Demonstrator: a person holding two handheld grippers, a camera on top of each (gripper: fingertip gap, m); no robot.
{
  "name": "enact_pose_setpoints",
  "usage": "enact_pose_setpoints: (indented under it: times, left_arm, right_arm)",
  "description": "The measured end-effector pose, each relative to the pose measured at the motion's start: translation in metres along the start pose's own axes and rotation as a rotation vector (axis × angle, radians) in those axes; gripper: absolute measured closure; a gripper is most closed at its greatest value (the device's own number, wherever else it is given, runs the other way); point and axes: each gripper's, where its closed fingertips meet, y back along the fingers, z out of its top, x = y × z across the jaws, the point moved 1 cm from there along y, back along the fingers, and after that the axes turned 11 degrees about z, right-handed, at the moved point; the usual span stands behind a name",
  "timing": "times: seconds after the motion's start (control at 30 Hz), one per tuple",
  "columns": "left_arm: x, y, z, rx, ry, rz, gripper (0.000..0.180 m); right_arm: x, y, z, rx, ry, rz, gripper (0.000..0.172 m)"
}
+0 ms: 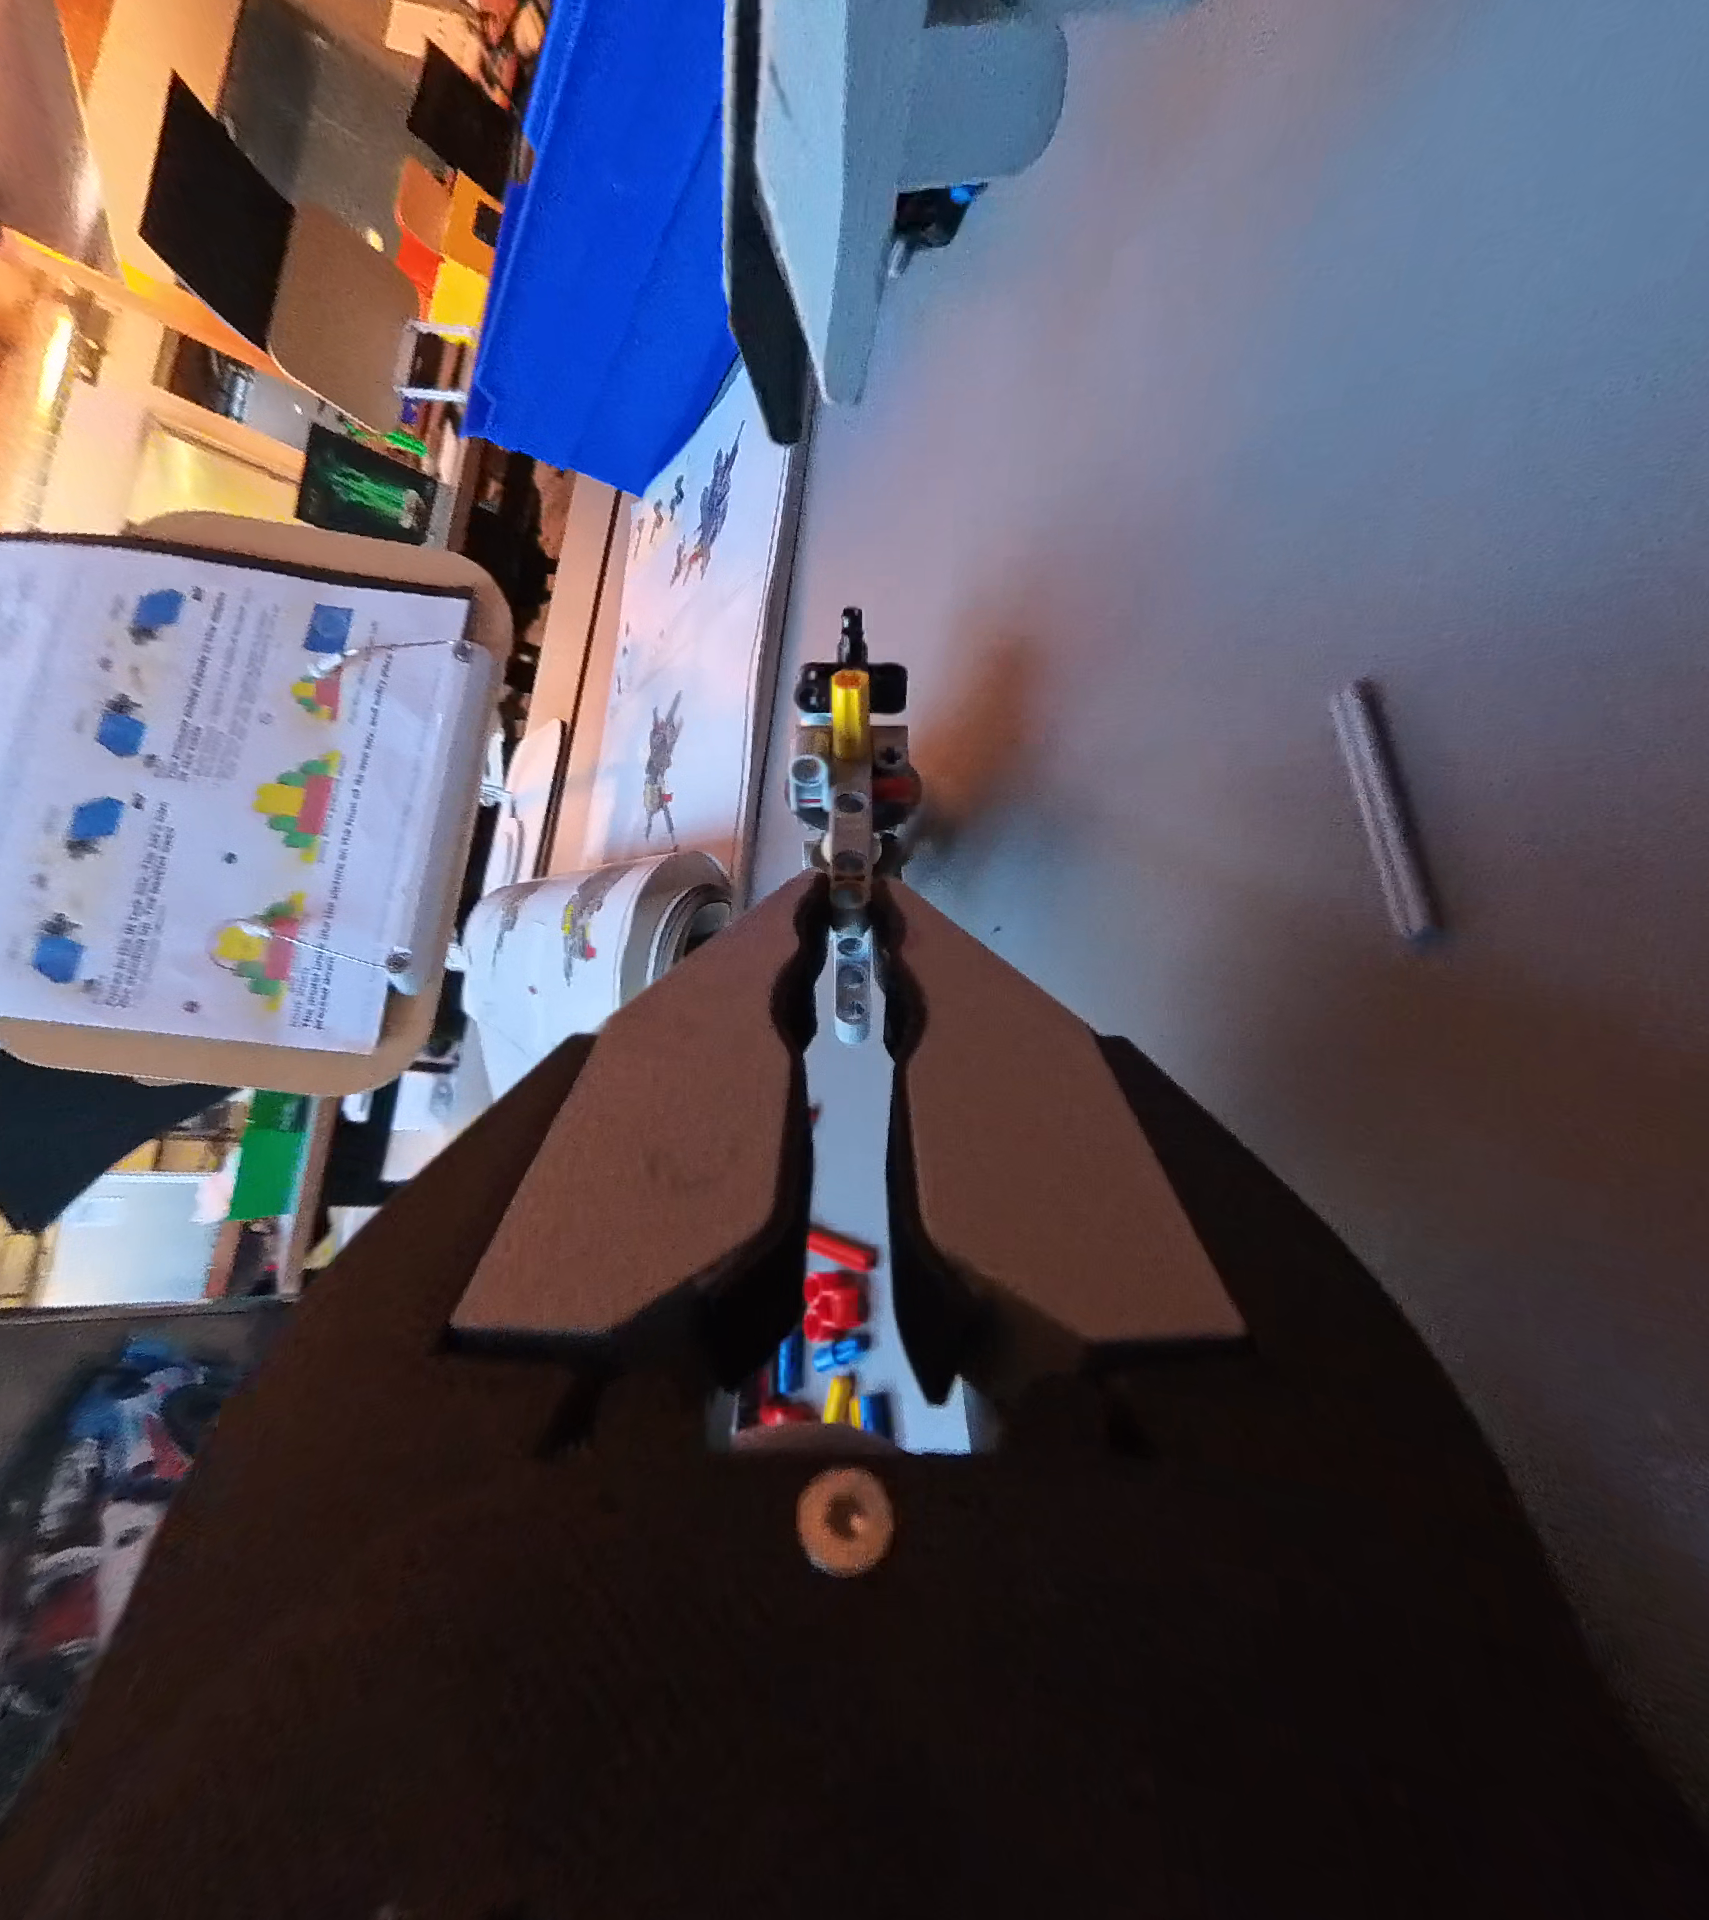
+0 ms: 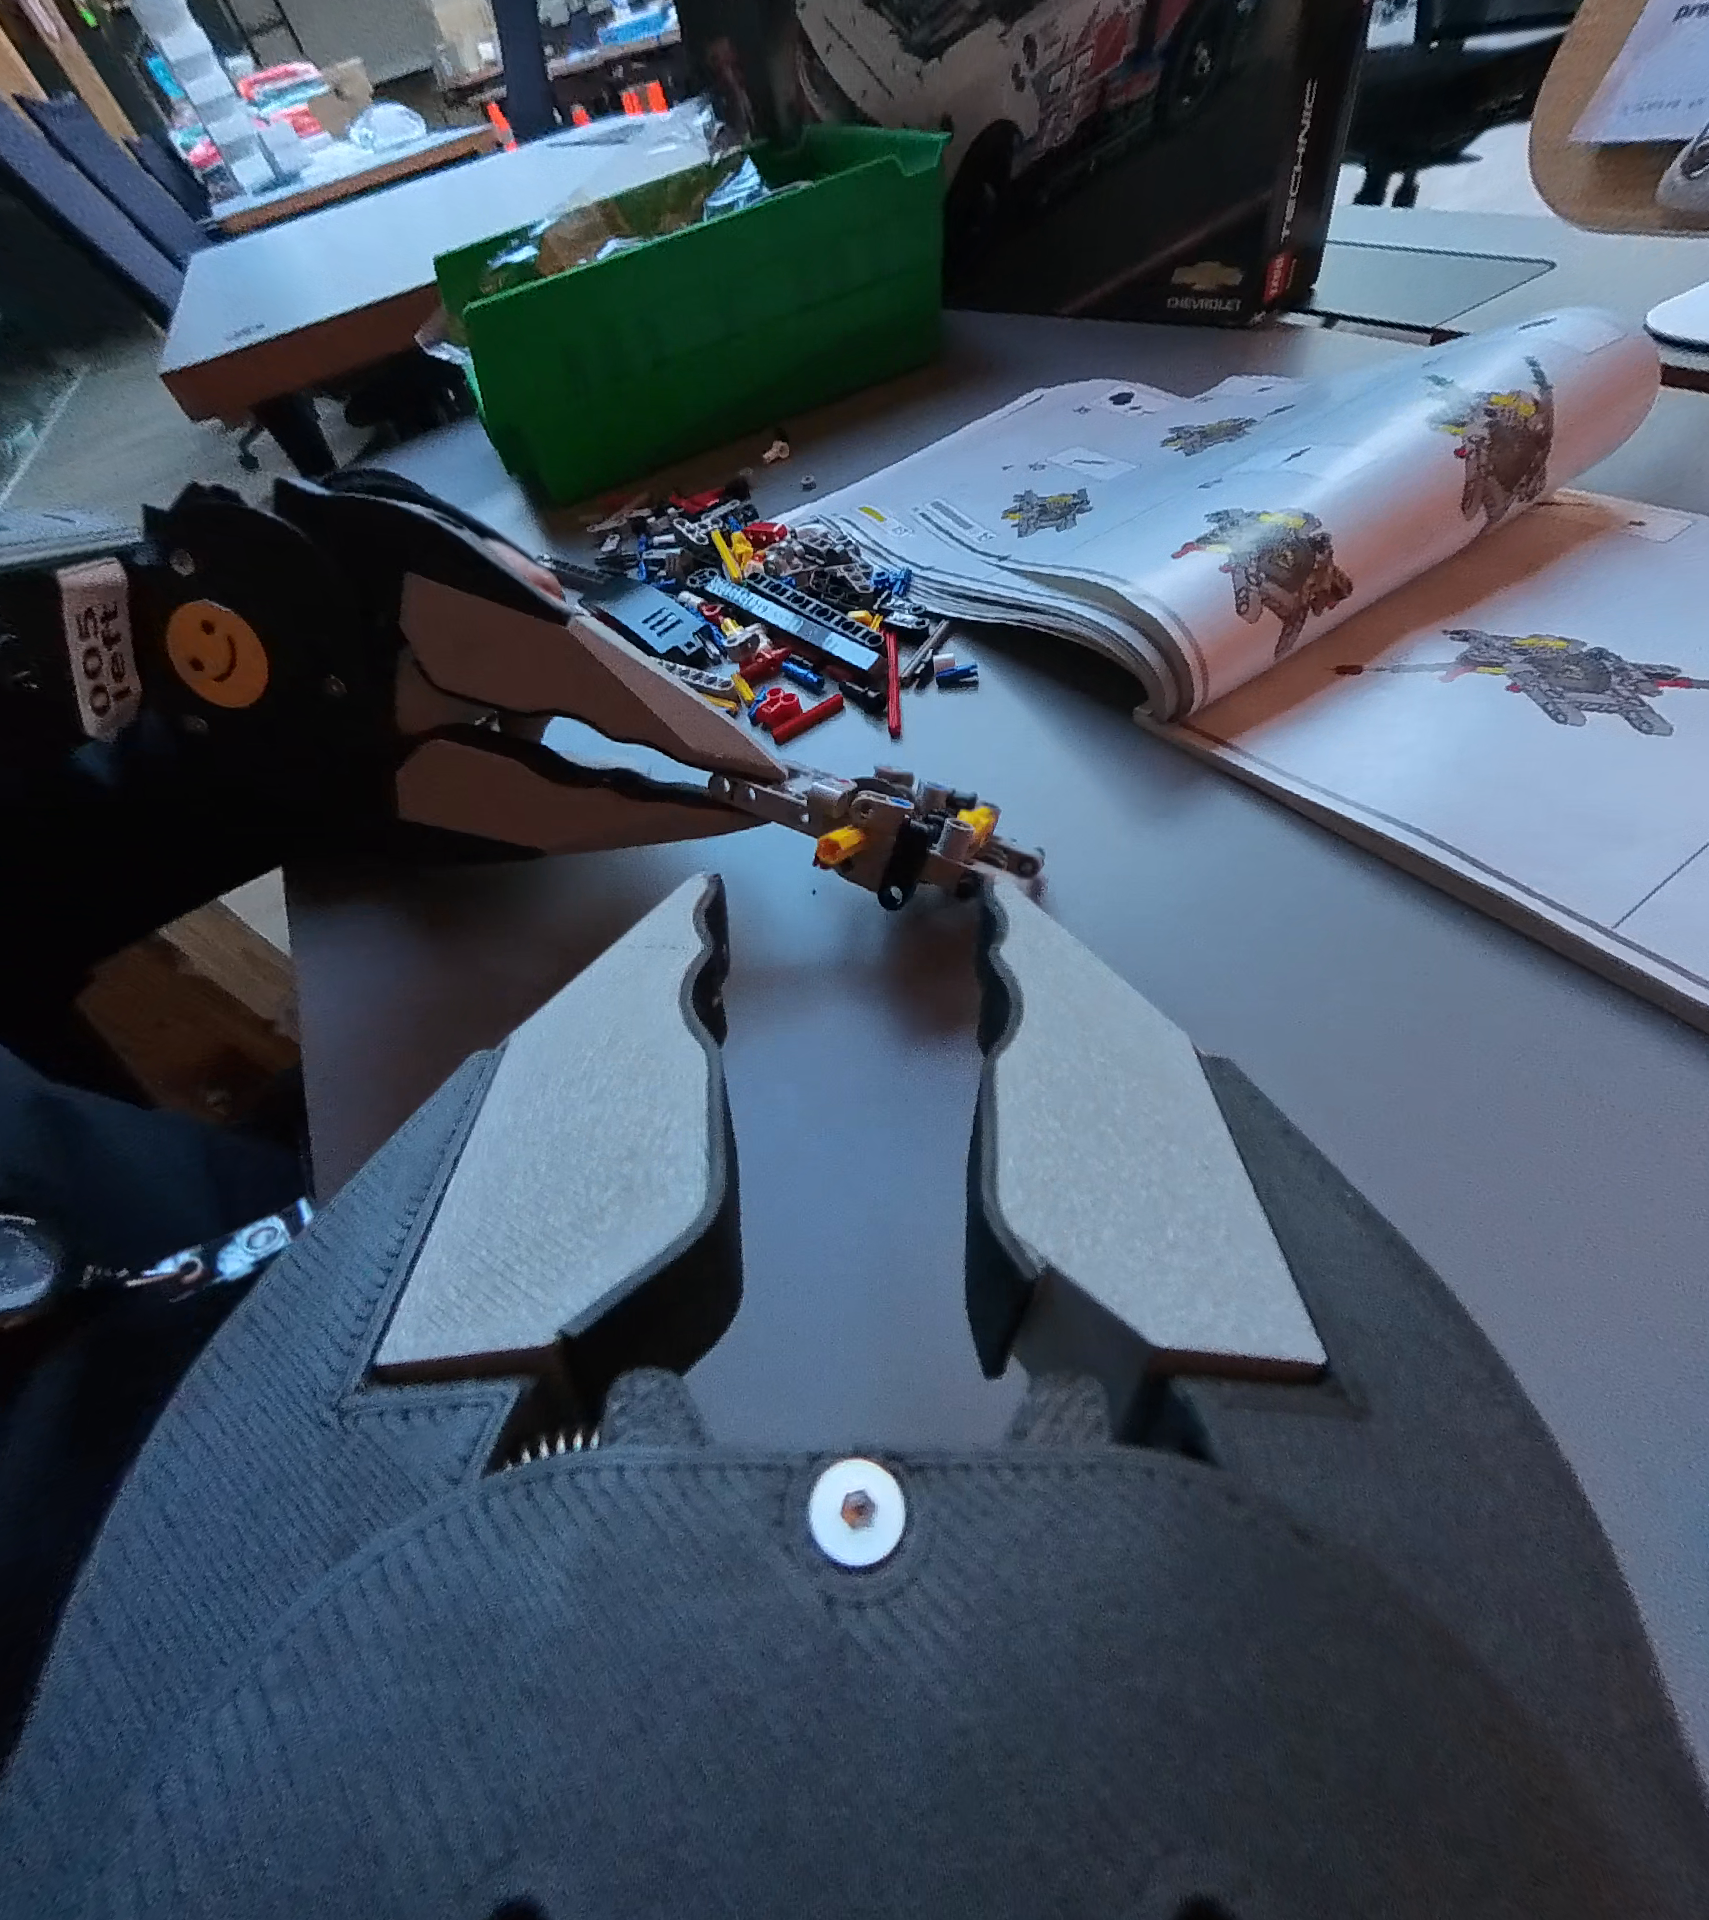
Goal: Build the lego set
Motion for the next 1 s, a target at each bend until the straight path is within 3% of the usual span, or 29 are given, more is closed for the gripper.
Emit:
enact_pose_setpoints:
  times: [0.3, 0.73, 0.9, 1.0]
  left_arm:
    - [-0.011, -0.006, -0.006, 0.030, 0.020, -0.042, 0.172]
    - [-0.016, -0.007, -0.009, 0.054, 0.099, -0.108, 0.172]
    - [-0.003, -0.010, -0.018, 0.082, 0.104, -0.083, 0.170]
    - [0.024, -0.008, -0.019, 0.091, 0.133, -0.043, 0.169]
  right_arm:
    - [0.008, 0.001, -0.004, -0.025, -0.012, 0.115, 0.136]
    - [0.005, 0.007, 0.003, -0.092, -0.051, 0.141, 0.136]
    - [0.005, 0.008, 0.004, -0.101, -0.054, 0.145, 0.136]
    - [0.004, 0.008, 0.006, -0.109, -0.050, 0.140, 0.136]
